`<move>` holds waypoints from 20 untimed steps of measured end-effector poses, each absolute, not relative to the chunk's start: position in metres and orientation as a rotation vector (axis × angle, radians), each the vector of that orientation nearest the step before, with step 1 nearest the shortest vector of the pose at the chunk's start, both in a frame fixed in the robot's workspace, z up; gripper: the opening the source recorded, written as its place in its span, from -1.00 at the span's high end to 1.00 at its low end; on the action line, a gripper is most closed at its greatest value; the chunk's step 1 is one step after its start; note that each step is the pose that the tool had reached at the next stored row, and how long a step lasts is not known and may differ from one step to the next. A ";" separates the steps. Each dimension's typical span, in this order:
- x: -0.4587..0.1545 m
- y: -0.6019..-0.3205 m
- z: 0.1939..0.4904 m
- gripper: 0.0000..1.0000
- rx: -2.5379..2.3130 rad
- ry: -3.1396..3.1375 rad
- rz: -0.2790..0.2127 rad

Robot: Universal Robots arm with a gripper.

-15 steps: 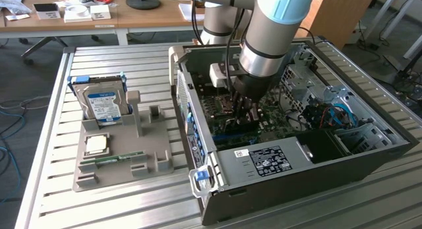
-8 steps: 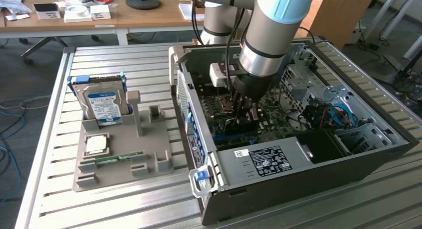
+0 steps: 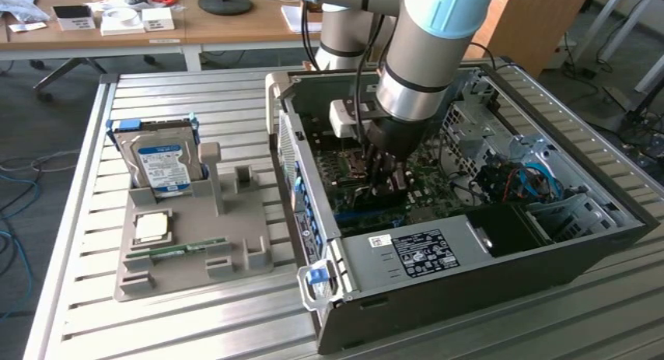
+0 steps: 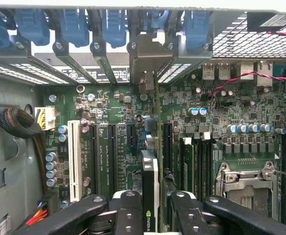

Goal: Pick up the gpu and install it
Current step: 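Insert the gpu into the slot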

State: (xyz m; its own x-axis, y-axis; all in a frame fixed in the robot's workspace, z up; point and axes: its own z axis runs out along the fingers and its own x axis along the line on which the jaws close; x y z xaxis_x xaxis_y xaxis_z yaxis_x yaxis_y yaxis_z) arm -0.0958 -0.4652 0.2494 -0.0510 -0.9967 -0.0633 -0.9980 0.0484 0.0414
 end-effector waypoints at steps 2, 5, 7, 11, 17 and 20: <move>-0.096 -0.465 0.249 0.47 -2.152 2.262 0.115; -0.096 -0.465 0.249 0.47 -2.152 2.262 0.115; -0.096 -0.465 0.248 0.47 -2.151 2.261 0.115; -0.097 -0.465 0.247 0.47 -2.151 2.261 0.115; -0.097 -0.465 0.247 0.47 -2.151 2.261 0.115; -0.098 -0.466 0.246 0.47 -2.151 2.260 0.115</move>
